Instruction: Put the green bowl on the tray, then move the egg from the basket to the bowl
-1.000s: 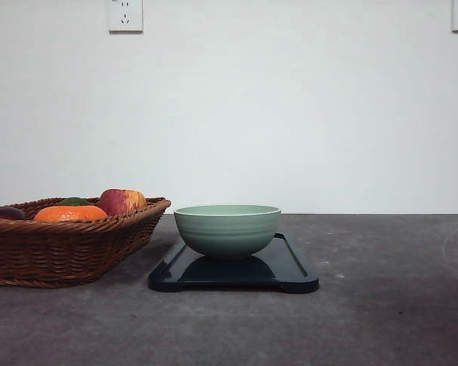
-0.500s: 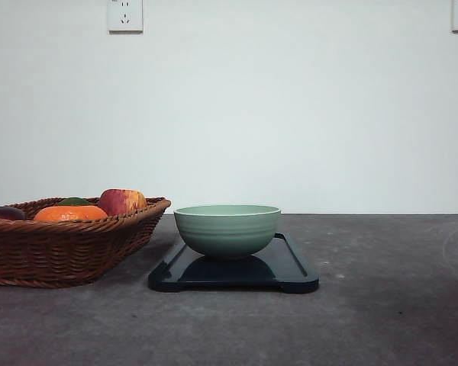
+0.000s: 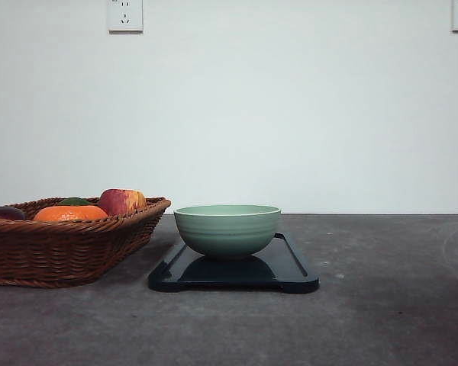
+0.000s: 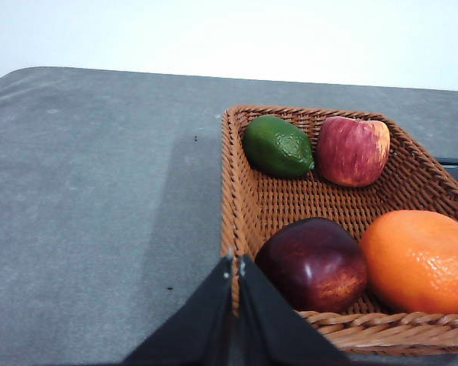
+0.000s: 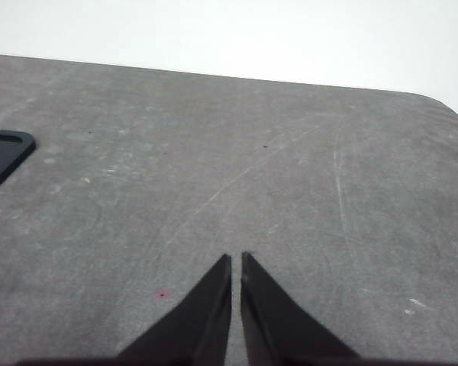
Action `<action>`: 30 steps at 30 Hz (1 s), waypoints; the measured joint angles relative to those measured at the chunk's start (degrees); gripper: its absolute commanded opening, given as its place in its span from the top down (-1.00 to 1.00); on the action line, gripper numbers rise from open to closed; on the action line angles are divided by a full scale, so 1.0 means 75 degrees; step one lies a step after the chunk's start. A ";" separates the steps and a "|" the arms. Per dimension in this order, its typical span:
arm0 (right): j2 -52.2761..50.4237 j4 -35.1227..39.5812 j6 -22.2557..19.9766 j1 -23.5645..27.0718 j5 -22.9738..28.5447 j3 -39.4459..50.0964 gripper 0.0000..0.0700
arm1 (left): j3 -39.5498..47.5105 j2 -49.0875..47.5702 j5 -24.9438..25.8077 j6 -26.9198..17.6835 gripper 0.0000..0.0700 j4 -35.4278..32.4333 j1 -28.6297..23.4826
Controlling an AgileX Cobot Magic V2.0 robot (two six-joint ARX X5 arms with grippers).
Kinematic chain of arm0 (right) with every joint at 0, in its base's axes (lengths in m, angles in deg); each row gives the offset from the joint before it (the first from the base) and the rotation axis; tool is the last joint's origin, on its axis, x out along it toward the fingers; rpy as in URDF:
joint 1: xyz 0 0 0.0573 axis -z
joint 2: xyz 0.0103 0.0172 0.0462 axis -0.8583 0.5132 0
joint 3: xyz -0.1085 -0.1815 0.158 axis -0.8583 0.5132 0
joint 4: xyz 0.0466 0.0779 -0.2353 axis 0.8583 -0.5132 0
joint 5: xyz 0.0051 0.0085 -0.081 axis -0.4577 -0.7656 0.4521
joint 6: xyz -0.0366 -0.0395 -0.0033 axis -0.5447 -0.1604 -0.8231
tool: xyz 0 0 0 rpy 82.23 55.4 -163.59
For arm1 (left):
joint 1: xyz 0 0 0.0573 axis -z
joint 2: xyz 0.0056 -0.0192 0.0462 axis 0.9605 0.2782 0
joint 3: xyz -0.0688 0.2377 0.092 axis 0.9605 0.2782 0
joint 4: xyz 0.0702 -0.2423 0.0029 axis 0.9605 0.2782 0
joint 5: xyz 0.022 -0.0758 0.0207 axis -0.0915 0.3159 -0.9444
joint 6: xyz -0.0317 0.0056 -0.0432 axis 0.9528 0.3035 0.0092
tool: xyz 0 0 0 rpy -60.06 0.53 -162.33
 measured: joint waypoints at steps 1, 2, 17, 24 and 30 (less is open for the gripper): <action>0.0000 -0.0002 0.0000 0.0000 0.0000 0.0000 0.96 | 0.0000 0.0000 0.0000 0.0000 1.00 0.0000 0.0000; 0.0000 -0.0002 0.0000 0.0000 0.0000 0.0000 0.96 | 0.0000 0.0000 0.0000 0.0000 1.00 0.0000 0.0000; 0.0000 -0.0002 0.0000 0.0000 0.0000 0.0000 0.96 | 0.0000 0.0000 0.0000 0.0000 1.00 0.0000 0.0000; 0.0000 -0.0001 0.0000 0.0000 0.0000 0.0000 0.96 | 0.0000 0.0000 0.0000 0.0000 1.00 0.0000 0.0000; 0.0000 0.0000 0.0000 0.0000 0.0000 0.0000 0.96 | 0.0000 0.0000 0.0000 0.0000 1.00 0.0000 0.0000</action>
